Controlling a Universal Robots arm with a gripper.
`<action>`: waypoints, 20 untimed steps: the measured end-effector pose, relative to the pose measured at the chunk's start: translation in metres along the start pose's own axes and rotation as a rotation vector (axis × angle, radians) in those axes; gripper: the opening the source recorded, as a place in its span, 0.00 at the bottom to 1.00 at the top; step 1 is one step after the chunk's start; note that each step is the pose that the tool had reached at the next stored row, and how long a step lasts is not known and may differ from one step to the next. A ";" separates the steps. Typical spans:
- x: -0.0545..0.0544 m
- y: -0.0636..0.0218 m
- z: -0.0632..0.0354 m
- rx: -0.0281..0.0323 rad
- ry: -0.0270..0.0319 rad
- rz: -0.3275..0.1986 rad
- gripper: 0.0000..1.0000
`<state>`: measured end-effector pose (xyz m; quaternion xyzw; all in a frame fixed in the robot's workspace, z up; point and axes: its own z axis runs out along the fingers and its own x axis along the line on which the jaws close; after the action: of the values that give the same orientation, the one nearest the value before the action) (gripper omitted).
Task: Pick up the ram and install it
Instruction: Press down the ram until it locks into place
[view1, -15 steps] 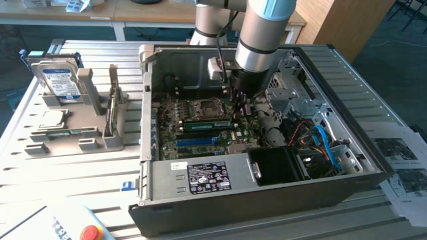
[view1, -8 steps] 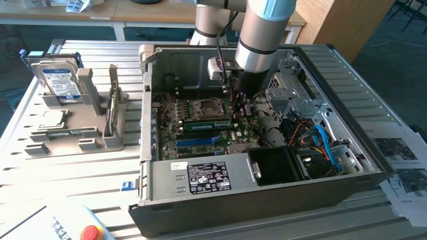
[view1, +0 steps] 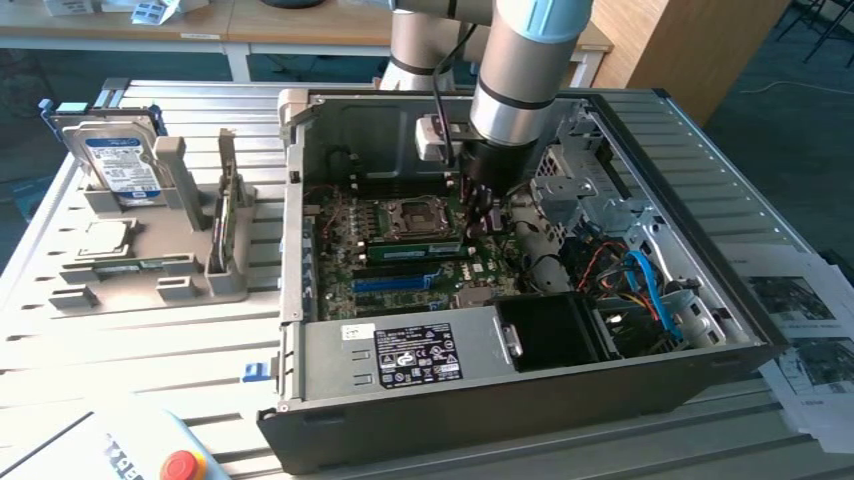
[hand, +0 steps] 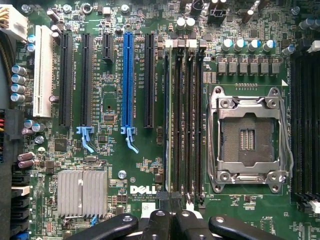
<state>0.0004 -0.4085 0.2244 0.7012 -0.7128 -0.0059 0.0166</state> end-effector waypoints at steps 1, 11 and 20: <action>0.000 0.0000 0.0000 0.0000 0.0001 0.000 0.10; 0.000 0.0000 0.0012 0.0000 0.0000 0.000 0.10; 0.000 -0.0001 0.0025 -0.0002 0.0003 0.000 0.10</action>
<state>0.0004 -0.4085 0.2218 0.7012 -0.7128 -0.0059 0.0167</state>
